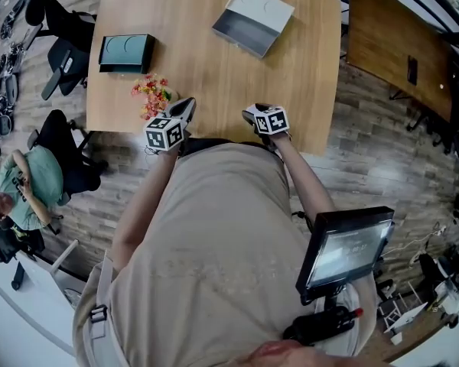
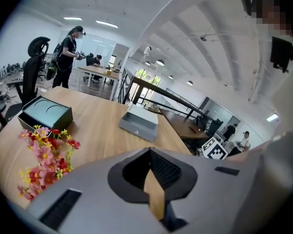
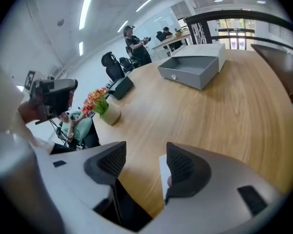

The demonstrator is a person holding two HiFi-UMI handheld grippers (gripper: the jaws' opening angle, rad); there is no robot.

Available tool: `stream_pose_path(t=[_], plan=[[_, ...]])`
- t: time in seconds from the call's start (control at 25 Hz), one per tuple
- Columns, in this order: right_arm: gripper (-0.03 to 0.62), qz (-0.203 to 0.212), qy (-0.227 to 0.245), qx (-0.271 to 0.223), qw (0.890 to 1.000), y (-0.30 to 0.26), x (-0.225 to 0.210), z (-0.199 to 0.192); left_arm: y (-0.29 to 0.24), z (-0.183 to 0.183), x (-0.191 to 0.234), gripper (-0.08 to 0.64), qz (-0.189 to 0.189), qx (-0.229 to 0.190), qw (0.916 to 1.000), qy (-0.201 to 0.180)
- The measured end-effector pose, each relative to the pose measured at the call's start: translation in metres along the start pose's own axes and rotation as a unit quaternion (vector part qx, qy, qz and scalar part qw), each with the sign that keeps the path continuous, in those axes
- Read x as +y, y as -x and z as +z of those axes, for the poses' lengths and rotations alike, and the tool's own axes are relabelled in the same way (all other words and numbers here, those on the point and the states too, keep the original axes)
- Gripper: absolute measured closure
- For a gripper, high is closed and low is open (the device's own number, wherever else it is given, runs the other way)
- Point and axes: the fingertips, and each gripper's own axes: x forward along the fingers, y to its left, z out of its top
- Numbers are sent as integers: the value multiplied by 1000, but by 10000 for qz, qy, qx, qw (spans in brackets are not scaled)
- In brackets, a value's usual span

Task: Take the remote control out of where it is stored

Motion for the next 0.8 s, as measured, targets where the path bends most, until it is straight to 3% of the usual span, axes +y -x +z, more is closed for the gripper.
stream_pose_path(t=[0.08, 0.28, 0.4, 0.56, 0.8], plan=[[327, 73, -42, -173, 9998, 7, 14, 14, 16, 20, 8, 555, -42, -312, 9994, 112], [328, -381, 199, -710, 9966, 27, 38, 59, 60, 60, 21, 555, -275, -953, 9948, 222], [388, -653, 235, -1216, 9902, 43, 63, 92, 97, 78, 32, 555, -448, -1240, 9909, 259], [428, -945, 608, -1850, 9763, 66, 104, 140, 147, 106, 54, 555, -579, -1711, 9832, 252], [431, -1258, 1167, -2672, 9482, 102, 184, 203, 222, 138, 93, 555, -850, -2332, 9680, 367]])
